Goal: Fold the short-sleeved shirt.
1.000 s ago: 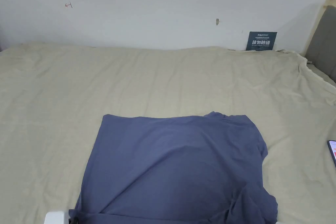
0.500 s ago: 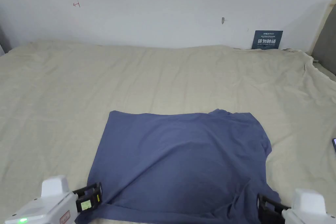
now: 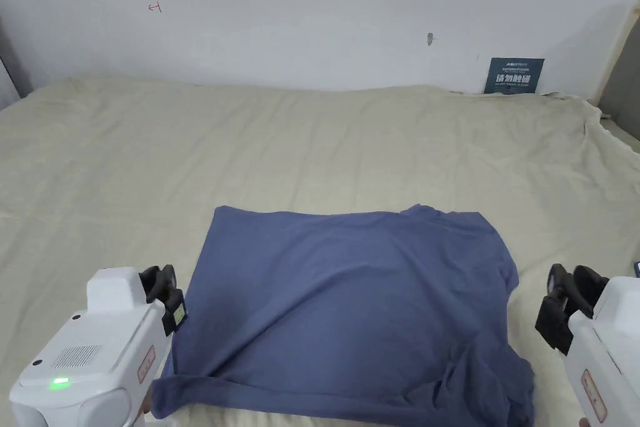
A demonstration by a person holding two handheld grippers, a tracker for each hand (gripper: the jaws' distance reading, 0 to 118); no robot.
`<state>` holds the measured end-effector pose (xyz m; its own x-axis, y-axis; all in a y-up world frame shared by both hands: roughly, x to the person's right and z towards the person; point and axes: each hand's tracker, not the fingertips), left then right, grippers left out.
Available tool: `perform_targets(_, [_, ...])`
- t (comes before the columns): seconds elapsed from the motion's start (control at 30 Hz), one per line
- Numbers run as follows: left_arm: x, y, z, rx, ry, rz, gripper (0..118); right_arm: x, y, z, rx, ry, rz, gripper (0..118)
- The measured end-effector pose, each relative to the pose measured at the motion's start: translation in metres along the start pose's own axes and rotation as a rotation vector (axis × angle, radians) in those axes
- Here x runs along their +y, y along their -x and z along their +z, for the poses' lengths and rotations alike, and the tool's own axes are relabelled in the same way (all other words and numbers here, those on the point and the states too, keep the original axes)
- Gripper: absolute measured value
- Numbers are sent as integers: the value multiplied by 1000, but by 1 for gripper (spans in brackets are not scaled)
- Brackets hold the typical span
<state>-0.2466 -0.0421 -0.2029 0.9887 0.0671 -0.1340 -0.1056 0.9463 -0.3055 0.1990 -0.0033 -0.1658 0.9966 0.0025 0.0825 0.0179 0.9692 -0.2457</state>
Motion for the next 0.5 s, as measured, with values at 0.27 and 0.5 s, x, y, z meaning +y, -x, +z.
perform_targets(0.27, [-3, 1, -1, -41, 19, -5, 0, -4, 1, -2, 14, 3, 12, 0])
perform_targets(0.5, [-8, 6, -9, -33, 171, -23, 0, -5, 2, -2, 22, 8, 1, 0])
